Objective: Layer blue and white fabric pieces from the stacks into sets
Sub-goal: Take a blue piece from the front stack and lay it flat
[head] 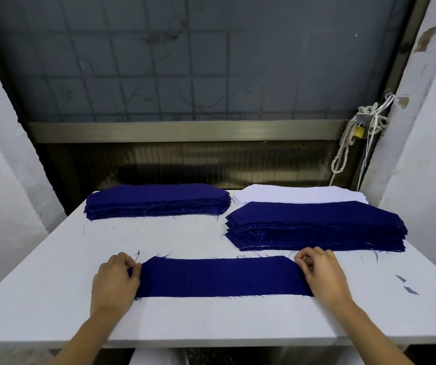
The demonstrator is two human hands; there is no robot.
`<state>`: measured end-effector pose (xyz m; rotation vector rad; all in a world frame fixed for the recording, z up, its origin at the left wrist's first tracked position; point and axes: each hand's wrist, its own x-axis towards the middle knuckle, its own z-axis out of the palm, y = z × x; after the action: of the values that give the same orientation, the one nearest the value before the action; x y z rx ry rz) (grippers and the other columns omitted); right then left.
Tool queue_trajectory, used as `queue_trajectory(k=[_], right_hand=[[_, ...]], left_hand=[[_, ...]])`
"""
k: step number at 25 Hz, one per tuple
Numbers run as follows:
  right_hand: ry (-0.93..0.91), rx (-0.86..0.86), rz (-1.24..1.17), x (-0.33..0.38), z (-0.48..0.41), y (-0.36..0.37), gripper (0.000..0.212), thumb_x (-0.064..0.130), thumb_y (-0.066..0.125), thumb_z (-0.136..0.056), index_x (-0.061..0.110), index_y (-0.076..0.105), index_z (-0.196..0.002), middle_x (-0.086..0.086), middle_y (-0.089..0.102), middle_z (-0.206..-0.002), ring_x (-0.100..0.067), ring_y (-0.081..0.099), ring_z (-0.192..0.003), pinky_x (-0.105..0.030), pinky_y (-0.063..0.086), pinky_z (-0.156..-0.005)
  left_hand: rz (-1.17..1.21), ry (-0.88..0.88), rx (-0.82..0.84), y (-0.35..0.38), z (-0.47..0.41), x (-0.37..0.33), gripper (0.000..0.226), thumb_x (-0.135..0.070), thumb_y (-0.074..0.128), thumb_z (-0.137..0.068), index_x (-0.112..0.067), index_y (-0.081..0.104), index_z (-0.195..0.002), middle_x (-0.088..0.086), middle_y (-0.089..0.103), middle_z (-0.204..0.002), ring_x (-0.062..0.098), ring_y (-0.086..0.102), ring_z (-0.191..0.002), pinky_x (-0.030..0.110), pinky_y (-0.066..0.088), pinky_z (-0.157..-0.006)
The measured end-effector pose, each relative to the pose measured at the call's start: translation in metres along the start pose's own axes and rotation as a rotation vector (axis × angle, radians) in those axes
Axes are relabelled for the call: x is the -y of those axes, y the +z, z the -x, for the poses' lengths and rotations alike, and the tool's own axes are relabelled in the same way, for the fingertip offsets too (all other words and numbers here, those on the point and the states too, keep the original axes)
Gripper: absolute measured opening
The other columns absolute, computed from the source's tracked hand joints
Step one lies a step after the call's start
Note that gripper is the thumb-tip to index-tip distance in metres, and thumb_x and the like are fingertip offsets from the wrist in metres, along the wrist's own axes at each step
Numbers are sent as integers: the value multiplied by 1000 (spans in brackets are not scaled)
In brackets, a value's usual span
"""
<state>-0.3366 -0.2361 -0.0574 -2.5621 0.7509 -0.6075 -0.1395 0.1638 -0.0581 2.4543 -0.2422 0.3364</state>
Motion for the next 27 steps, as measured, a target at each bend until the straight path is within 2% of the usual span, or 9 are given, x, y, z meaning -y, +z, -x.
queue_trajectory(k=[3,6,10,14,17,21,24,27], right_hand=[[-6,-26,-25,3,1,-3,11,22,63,-99,30,64,-91,15,59,-87,-9,49,-89,-22,43,-70],[-35,-93,-70,9,-4,-11,11,28,61,-99,31,64,-90,18,60,-80,-7,51,-84,-25,47,-61],[-78,-180,-98,22,-39,-29,7,32,59,-100,31,64,-94,20,58,-78,0,53,-79,-18,38,-55],[-47,-168,-105,37,-100,-43,10,35,55,-102,32,61,-95,16,58,-79,-3,53,-79,-18,35,-56],[-18,-100,-81,45,-146,-42,10,32,55,-102,29,63,-98,11,63,-84,-6,55,-82,-21,41,-62],[11,66,-3,47,-205,-24,7,30,59,-100,27,65,-102,8,67,-95,-6,59,-79,-20,46,-69],[30,178,36,42,-238,-1,9,30,61,-99,25,66,-105,6,66,-102,-10,61,-88,-24,52,-78],[19,225,75,34,-262,22,11,31,61,-98,25,67,-106,4,67,-107,-12,63,-94,-30,57,-89]], left_hand=[[12,-43,26,-5,-3,-4,12,-21,69,-92,-17,57,-93,-3,59,-90,22,55,-90,42,50,-75],[-68,-5,54,-14,-21,-20,22,-22,72,-87,-21,56,-103,-3,58,-99,22,50,-98,40,48,-80],[21,107,45,-13,-60,-74,19,-23,73,-89,-21,59,-101,-5,62,-96,16,58,-89,33,49,-74],[153,119,140,12,-102,-140,13,-24,73,-92,-22,60,-95,-6,65,-84,9,62,-77,23,45,-61],[202,136,256,41,-126,-184,11,-28,69,-95,-24,60,-91,-5,67,-81,9,63,-77,25,49,-63],[183,174,372,88,-155,-231,10,-33,65,-98,-27,61,-91,-8,68,-82,9,64,-81,34,57,-76],[152,190,429,125,-173,-256,12,-37,64,-98,-27,62,-91,-7,68,-86,11,64,-83,35,58,-80],[96,221,470,160,-190,-273,16,-38,63,-99,-22,65,-100,-3,69,-94,14,66,-87,38,60,-83]])
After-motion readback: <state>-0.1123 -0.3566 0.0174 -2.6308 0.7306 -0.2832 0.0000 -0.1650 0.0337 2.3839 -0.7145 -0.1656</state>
